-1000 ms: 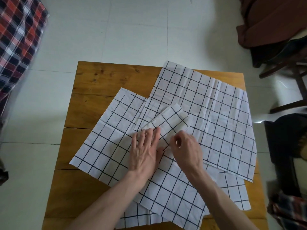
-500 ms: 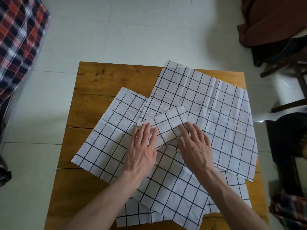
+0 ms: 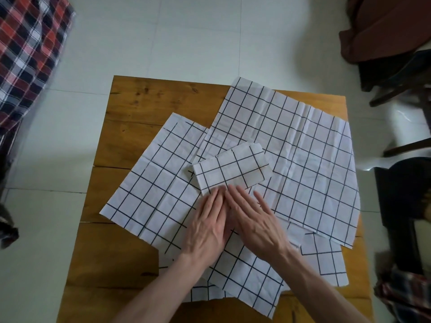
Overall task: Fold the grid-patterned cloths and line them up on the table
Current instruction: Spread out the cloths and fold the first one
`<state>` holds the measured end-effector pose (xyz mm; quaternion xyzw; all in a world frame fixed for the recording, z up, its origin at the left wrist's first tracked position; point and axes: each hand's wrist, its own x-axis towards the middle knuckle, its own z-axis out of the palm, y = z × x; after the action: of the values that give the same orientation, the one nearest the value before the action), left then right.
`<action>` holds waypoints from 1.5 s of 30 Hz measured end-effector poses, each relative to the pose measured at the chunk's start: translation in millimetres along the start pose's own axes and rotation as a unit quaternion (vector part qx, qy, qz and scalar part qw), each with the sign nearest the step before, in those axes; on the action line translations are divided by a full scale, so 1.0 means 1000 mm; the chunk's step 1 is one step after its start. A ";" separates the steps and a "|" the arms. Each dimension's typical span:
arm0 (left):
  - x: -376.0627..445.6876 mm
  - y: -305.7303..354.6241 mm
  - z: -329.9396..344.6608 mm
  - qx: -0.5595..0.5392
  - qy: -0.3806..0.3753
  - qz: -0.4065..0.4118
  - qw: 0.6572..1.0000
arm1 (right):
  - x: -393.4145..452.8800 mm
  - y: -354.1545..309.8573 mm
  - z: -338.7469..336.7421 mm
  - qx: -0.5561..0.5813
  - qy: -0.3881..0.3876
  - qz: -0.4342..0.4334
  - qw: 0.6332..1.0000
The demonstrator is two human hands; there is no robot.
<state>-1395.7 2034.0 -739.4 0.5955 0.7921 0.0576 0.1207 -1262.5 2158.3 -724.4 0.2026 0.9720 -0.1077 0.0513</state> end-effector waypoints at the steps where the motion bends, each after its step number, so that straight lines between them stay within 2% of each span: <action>1: 0.000 0.000 0.000 0.001 0.000 -0.001 1.000 | -0.002 -0.001 0.002 0.007 -0.006 0.004 1.000; 10: -0.001 0.003 0.005 0.013 0.006 -0.019 1.000 | 0.003 0.013 -0.002 0.019 -0.074 0.029 0.997; 18: -0.002 -0.004 0.009 0.021 0.023 0.000 1.000 | 0.004 0.044 -0.010 0.014 -0.066 0.040 0.997; 24: -0.002 -0.005 0.004 0.013 0.015 0.005 1.000 | 0.007 0.066 -0.018 0.030 -0.059 0.148 0.987; 29: -0.003 -0.007 -0.001 -0.009 0.006 0.005 1.000 | 0.007 0.057 -0.018 0.035 -0.044 0.165 0.985; 32: 0.005 -0.002 -0.012 -0.064 0.031 -0.009 0.997 | 0.009 0.054 -0.020 0.042 -0.026 0.177 0.983; 34: 0.014 0.003 -0.023 -0.119 0.072 -0.065 0.988 | 0.011 0.051 -0.019 0.046 0.010 0.187 0.981; 36: 0.026 0.010 -0.033 -0.152 0.111 -0.187 0.964 | 0.017 0.048 -0.020 0.060 0.055 0.203 0.976; 38: 0.039 0.014 -0.042 -0.185 0.101 -0.336 0.918 | 0.024 0.042 -0.024 0.078 0.086 0.227 0.967; 40: 0.051 0.014 -0.048 -0.193 0.055 -0.435 0.878 | 0.032 0.036 -0.027 0.107 0.102 0.259 0.955; 42: 0.059 0.014 -0.052 -0.190 0.026 -0.472 0.860 | 0.039 0.029 -0.032 0.140 0.099 0.295 0.940; 45: 0.068 0.014 -0.056 -0.219 0.024 -0.502 0.837 | 0.052 0.025 -0.039 0.187 0.068 0.357 0.912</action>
<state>-1415.4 2106.1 -690.4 0.0732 0.9518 0.1751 0.2410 -1302.4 2209.3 -699.0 0.5490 0.7979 -0.2483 -0.0191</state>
